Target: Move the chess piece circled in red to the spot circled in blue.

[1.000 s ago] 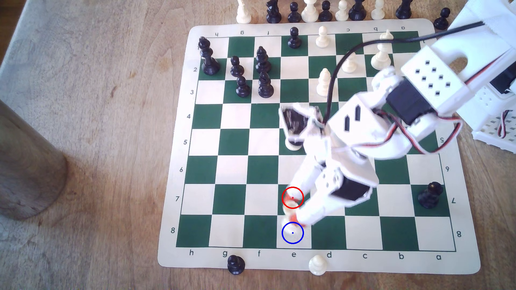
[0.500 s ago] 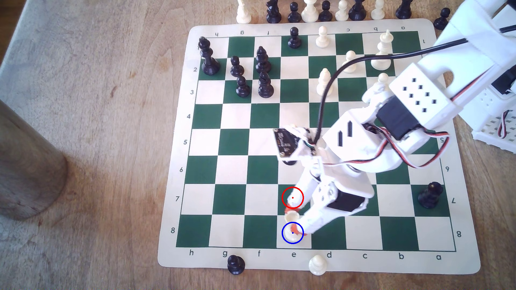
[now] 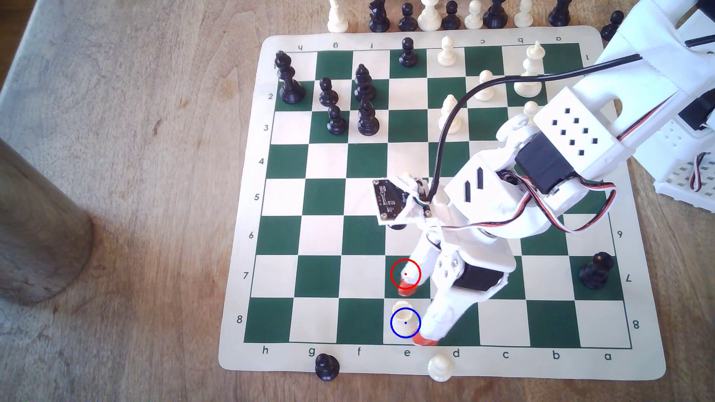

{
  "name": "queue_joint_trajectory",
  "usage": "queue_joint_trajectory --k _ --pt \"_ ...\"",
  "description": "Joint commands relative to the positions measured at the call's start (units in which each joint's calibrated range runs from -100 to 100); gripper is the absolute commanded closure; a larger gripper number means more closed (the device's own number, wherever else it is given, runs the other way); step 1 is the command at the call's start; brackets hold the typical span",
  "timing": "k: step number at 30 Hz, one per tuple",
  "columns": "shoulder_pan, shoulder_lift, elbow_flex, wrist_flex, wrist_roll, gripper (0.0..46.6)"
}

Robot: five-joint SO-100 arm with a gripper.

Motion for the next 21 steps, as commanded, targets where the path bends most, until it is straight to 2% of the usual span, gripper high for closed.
queue_joint_trajectory --k 1,7,14,21 --pt "1.13 -4.89 -4.71 4.1 -0.15 22.2" --pt "2.7 -12.28 -4.89 11.06 0.29 22.1" --pt "1.29 -28.32 -4.89 29.32 1.37 20.5" --pt "2.7 -44.02 5.44 38.82 1.47 22.0"
